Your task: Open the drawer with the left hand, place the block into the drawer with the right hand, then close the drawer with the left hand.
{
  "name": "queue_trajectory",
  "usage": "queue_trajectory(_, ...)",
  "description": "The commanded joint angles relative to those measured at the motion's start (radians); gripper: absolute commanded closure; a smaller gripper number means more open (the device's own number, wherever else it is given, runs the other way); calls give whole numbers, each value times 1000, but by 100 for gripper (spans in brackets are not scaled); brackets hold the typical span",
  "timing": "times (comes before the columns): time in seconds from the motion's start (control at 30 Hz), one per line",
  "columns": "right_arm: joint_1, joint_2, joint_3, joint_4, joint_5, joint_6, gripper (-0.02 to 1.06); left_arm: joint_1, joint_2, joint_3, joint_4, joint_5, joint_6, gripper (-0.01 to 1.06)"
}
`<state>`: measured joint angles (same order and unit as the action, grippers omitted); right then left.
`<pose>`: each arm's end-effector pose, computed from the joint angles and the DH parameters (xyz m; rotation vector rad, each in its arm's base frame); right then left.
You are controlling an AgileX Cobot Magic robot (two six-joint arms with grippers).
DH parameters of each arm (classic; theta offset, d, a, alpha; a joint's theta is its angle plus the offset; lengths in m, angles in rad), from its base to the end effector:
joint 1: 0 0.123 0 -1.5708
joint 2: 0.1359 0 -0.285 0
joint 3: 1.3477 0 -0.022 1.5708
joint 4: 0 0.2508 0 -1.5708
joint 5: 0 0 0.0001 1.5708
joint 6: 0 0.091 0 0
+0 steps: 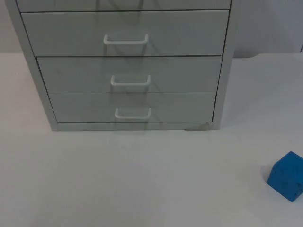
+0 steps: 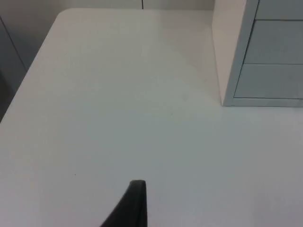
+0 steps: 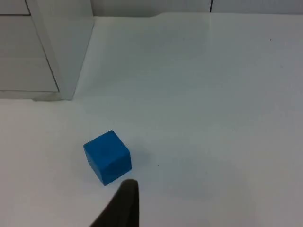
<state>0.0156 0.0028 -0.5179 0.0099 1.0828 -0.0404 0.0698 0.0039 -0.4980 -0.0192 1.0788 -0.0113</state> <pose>-0.0074 0.0007 0.2805 -0.0581 2.0504 -0.0036 -0.0047 -0.0019 0.2753 -0.0828 2.0665 0.0129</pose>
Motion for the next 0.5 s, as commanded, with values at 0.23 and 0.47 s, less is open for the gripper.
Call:
queue_trajectory(0.23, -5, 214, -129, -10, -104, -27, -1, -1, 168, -41, 4, -40, -4, 0)
queue_trajectory(0.47, -5, 501, -151, -10, -213, -24, -1, -1, 485, -56, -6, -86, -4, 0)
